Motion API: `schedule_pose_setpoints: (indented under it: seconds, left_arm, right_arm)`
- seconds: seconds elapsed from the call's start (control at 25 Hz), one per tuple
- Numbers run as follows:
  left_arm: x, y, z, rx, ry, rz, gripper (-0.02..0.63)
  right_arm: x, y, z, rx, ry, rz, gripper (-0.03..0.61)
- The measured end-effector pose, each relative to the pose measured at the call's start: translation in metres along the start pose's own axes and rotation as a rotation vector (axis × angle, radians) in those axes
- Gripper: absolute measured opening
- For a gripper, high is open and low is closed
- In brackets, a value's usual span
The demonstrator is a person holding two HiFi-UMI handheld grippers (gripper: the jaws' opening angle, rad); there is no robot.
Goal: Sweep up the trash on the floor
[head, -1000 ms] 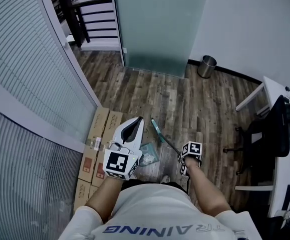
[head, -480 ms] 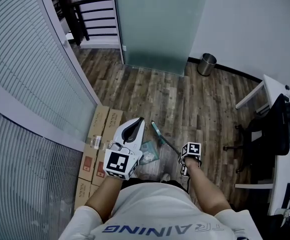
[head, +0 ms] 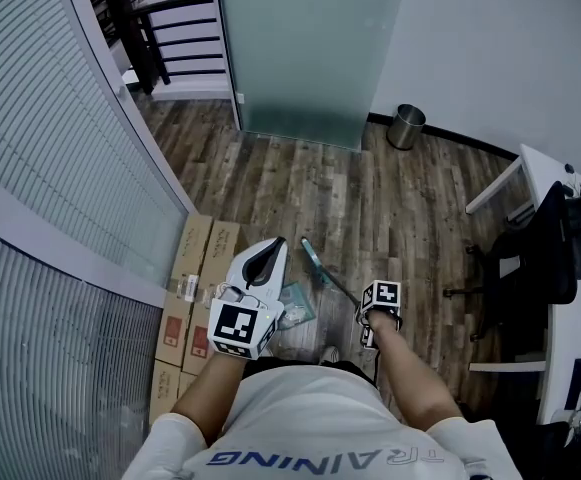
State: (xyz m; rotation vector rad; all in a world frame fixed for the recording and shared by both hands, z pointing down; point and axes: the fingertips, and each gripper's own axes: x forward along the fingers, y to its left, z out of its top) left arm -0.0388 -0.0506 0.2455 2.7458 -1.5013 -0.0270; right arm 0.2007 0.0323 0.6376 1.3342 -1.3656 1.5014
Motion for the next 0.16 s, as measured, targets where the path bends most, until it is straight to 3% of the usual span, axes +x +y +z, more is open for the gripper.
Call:
schedule_pose_setpoints:
  seconds: [0.16]
  left_arm:
    - [-0.0006,0.0027,-0.0054,-0.008,0.009,0.009,0.003]
  right_arm:
    - [0.0010,0.0027,0.0024,-0.008,-0.003,0.001,0.106]
